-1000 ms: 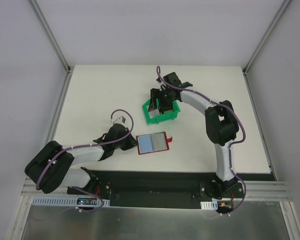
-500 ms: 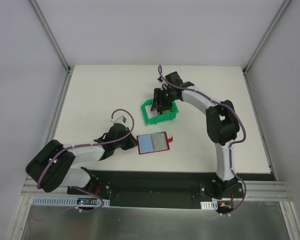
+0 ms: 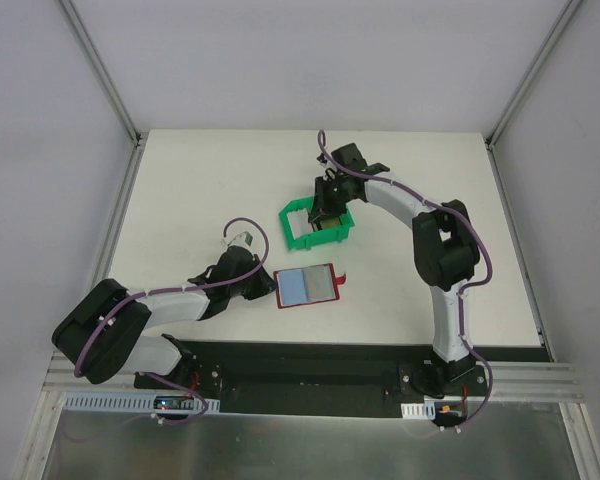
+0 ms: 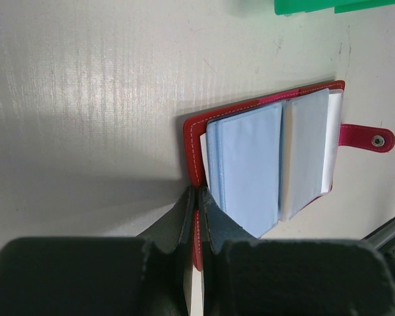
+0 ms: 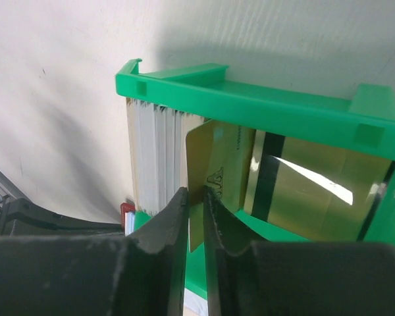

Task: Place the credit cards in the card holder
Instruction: Pick up the credit card from the storage box.

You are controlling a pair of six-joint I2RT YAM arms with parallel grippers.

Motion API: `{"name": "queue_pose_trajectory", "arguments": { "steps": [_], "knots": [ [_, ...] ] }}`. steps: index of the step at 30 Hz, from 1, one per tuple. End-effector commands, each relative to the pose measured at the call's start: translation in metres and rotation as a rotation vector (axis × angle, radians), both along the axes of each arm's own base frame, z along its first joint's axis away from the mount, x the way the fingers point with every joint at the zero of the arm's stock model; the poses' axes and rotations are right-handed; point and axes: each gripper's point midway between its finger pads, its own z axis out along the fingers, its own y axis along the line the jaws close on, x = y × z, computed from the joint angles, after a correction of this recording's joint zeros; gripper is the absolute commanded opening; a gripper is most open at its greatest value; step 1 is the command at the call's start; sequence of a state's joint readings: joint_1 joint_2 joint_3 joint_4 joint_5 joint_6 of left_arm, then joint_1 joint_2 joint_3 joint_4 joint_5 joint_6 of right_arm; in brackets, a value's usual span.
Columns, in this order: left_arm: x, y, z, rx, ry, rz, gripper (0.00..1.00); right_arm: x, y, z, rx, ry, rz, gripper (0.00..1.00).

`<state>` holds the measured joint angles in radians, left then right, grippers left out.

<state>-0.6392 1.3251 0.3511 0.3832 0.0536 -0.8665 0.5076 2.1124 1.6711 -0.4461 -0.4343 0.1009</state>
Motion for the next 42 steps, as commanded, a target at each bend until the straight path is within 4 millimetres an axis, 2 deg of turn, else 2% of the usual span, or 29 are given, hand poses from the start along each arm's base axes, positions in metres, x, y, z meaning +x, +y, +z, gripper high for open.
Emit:
{"name": "queue_pose_trajectory", "arguments": {
  "steps": [1, 9, 15, 20, 24, 29, 34, 36, 38, 42],
  "knots": [
    [-0.011, 0.012, -0.018, 0.068, 0.06, -0.019, 0.0, 0.006, 0.0, 0.036, 0.042, -0.074, 0.001, 0.13],
    [-0.011, 0.012, -0.017, 0.066, 0.057, -0.017, 0.0, 0.012, -0.015, 0.039, -0.025, -0.119, -0.029, 0.01],
    [-0.012, 0.013, -0.016, 0.062, 0.055, -0.018, 0.0, 0.018, -0.024, 0.046, -0.08, -0.176, -0.042, 0.0],
    [-0.013, 0.014, -0.016, 0.061, 0.049, -0.025, 0.0, 0.021, -0.031, 0.087, -0.061, -0.299, -0.053, 0.0],
    [-0.017, 0.011, -0.016, 0.049, 0.049, -0.048, 0.0, 0.013, -0.037, 0.111, -0.03, -0.351, -0.066, 0.0],
    [-0.022, 0.012, -0.019, 0.047, 0.056, -0.065, 0.0, -0.018, -0.036, 0.125, 0.095, -0.335, -0.076, 0.0],
    [-0.029, 0.012, -0.021, 0.039, 0.064, -0.091, 0.0, -0.069, -0.032, 0.123, 0.279, -0.252, -0.094, 0.0],
    [-0.031, 0.01, -0.021, 0.034, 0.068, -0.108, 0.0, -0.093, -0.034, 0.104, 0.313, -0.186, -0.109, 0.0],
    [-0.033, 0.01, -0.024, 0.035, 0.076, -0.115, 0.0, -0.111, -0.028, 0.098, 0.361, -0.166, -0.095, 0.0],
    [-0.035, 0.008, -0.025, 0.029, 0.084, -0.125, 0.0, -0.14, -0.02, 0.056, 0.351, -0.074, -0.097, 0.0]
  ]
}}
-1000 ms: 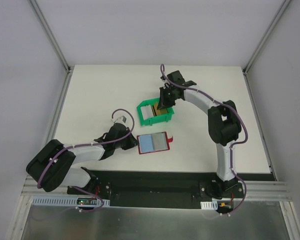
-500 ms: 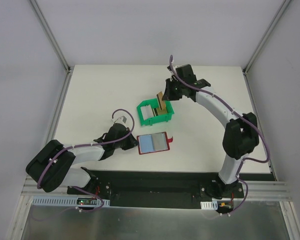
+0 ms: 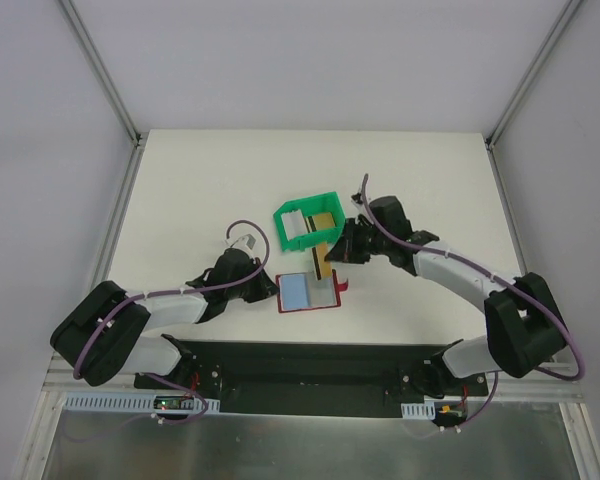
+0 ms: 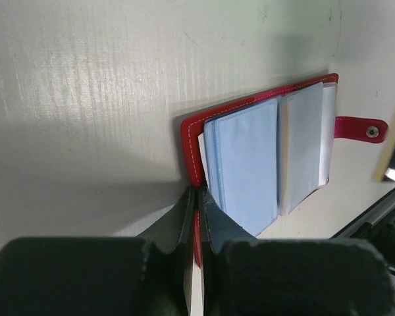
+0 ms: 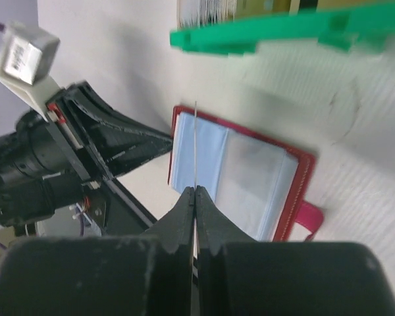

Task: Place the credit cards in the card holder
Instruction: Pick up the credit card from the storage box, then insert the credit card into the card holder.

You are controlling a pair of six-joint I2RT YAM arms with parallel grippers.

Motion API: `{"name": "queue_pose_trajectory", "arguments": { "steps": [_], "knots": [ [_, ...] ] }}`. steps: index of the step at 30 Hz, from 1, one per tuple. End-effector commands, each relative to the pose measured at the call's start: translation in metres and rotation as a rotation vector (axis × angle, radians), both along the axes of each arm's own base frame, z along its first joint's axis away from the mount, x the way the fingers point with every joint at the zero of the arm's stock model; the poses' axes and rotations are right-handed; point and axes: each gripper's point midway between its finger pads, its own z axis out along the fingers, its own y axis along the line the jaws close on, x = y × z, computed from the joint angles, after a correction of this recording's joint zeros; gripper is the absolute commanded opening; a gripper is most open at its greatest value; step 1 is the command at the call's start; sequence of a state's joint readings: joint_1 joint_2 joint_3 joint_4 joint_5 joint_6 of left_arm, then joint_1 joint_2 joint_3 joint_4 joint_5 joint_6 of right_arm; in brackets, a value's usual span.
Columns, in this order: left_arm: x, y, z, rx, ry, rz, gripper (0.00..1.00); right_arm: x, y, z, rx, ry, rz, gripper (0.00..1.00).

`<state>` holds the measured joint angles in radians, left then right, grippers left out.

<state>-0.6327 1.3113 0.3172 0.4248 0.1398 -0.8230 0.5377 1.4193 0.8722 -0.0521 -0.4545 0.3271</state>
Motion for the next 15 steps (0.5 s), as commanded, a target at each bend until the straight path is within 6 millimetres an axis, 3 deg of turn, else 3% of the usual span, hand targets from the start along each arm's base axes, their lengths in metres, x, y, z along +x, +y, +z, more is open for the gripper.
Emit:
{"name": "queue_pose_trajectory", "arguments": {
  "steps": [1, 7, 10, 15],
  "knots": [
    [-0.023, 0.014, -0.026, 0.069, 0.091, -0.042, 0.0, -0.021, 0.027, -0.005, 0.131, 0.028, 0.022, 0.0],
    [-0.024, 0.015, -0.028, 0.066, 0.099, -0.028, 0.0, -0.031, 0.039, -0.041, 0.129, 0.089, 0.026, 0.0],
    [-0.026, 0.016, -0.028, 0.065, 0.105, -0.025, 0.0, -0.029, 0.034, -0.057, 0.094, 0.109, -0.005, 0.0],
    [-0.026, 0.019, -0.029, 0.07, 0.1, -0.011, 0.0, -0.032, 0.027, -0.068, 0.076, 0.11, -0.028, 0.0]
  ]
}}
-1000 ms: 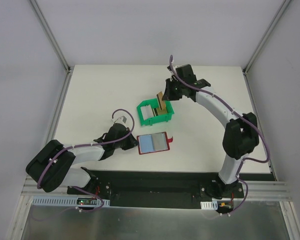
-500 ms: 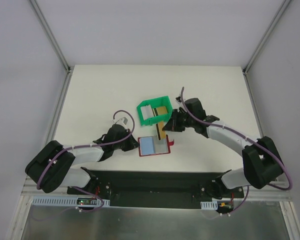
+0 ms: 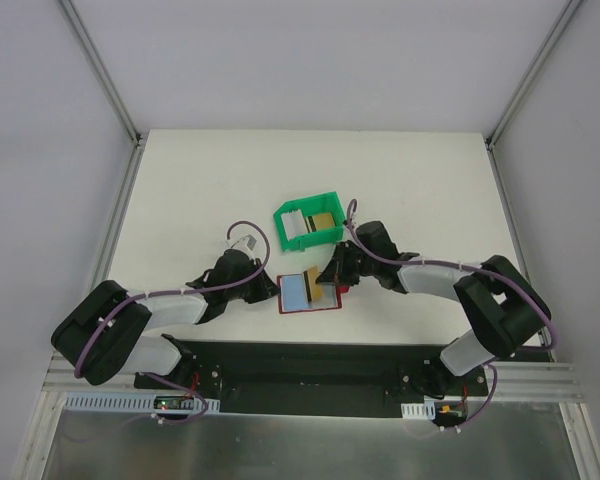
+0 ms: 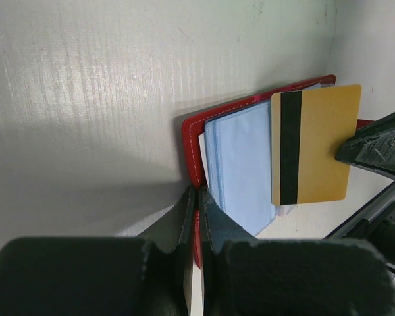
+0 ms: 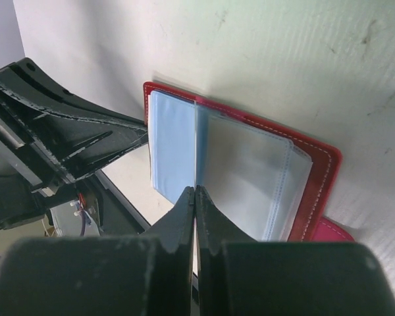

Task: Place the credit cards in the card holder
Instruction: Insert the credit card into the card holder.

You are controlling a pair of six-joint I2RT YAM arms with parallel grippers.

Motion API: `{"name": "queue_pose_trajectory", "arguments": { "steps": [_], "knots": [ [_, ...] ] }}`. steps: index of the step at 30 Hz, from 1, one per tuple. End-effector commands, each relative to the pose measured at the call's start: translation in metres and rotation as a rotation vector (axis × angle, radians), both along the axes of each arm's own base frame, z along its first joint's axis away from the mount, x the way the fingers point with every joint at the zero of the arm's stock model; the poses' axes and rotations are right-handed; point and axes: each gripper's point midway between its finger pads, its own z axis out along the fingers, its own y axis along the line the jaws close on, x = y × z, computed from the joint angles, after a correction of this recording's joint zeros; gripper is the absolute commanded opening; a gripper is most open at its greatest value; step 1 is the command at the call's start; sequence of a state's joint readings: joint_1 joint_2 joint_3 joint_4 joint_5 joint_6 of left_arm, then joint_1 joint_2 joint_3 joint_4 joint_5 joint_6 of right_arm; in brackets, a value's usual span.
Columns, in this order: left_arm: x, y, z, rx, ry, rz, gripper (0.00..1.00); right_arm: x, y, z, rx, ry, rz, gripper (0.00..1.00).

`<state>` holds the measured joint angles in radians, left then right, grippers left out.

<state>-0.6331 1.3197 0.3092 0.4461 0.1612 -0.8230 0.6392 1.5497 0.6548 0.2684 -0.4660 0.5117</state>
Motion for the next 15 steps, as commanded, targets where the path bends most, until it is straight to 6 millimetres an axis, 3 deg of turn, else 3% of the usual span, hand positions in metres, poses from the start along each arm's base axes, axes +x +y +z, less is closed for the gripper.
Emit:
{"name": "queue_pose_trajectory", "arguments": {
  "steps": [1, 15],
  "knots": [
    [-0.024, 0.022, -0.029, 0.086, 0.101, 0.004, 0.0, 0.008, 0.0, 0.003, 0.023, -0.051, -0.035, 0.0],
    [-0.021, 0.02, -0.027, 0.087, 0.093, 0.005, 0.0, 0.002, -0.013, 0.002, 0.037, -0.037, -0.064, 0.0]
  ]
}}
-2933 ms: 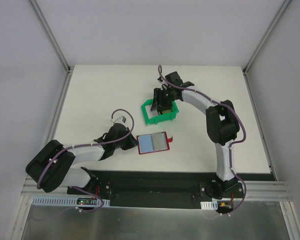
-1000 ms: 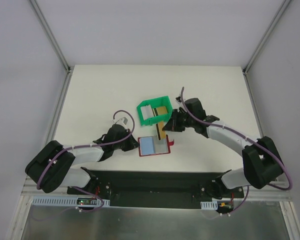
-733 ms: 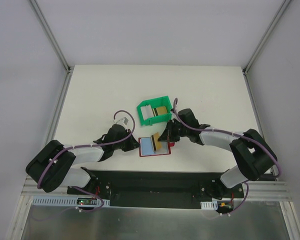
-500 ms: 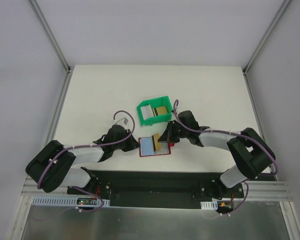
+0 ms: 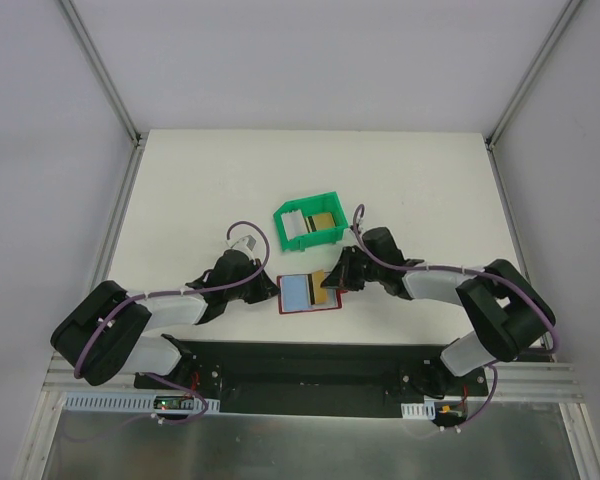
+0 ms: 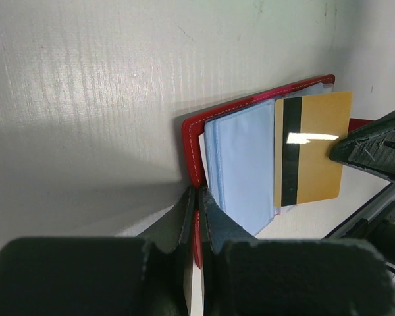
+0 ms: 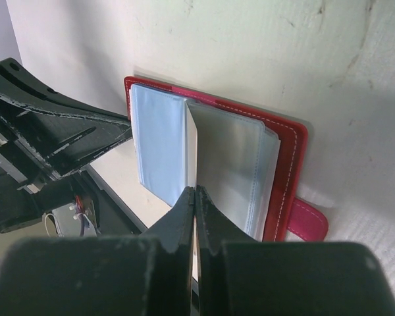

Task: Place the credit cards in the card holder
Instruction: Insert the credit card into the card holder.

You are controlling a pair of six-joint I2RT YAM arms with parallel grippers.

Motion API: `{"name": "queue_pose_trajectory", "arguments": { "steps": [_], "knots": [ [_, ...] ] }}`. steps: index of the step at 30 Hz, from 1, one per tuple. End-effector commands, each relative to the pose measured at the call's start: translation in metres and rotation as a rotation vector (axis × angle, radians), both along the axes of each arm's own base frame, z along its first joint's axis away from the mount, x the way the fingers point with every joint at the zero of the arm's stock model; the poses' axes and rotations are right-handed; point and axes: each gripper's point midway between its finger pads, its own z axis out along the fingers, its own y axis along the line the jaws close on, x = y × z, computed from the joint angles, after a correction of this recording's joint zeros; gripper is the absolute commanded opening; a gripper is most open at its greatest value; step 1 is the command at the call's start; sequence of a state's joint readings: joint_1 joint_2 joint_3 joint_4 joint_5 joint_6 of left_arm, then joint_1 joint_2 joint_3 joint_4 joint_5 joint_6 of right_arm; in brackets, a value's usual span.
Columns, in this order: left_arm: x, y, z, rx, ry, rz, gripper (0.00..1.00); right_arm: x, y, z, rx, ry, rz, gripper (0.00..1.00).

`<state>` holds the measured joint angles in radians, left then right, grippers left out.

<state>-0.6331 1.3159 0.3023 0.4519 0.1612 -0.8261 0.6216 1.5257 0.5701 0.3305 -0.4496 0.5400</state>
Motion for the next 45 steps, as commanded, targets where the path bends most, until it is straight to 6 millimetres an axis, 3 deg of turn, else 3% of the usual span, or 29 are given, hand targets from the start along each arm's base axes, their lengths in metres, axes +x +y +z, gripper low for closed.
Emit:
{"name": "queue_pose_trajectory", "arguments": {
  "steps": [1, 9, 17, 32, 43, 45],
  "knots": [
    [-0.021, 0.02, -0.027, 0.09, 0.096, 0.001, 0.0, 0.007, 0.0, 0.013, 0.036, -0.047, -0.018, 0.0],
    [-0.019, 0.019, -0.026, 0.085, 0.092, 0.004, 0.0, 0.0, -0.004, -0.003, 0.01, -0.005, -0.035, 0.0],
    [-0.017, 0.016, -0.024, 0.077, 0.088, 0.002, 0.0, -0.008, 0.006, -0.017, 0.015, 0.026, -0.023, 0.0],
    [-0.017, 0.016, -0.024, 0.074, 0.091, 0.01, 0.0, -0.007, 0.009, -0.029, -0.003, 0.043, -0.08, 0.0],
    [-0.017, 0.017, -0.024, 0.067, 0.094, 0.027, 0.0, -0.011, 0.047, -0.024, -0.007, 0.042, -0.084, 0.04],
    [-0.017, 0.018, -0.024, 0.069, 0.093, 0.032, 0.0, -0.009, 0.046, -0.023, -0.013, 0.032, -0.085, 0.06]
  ]
}}
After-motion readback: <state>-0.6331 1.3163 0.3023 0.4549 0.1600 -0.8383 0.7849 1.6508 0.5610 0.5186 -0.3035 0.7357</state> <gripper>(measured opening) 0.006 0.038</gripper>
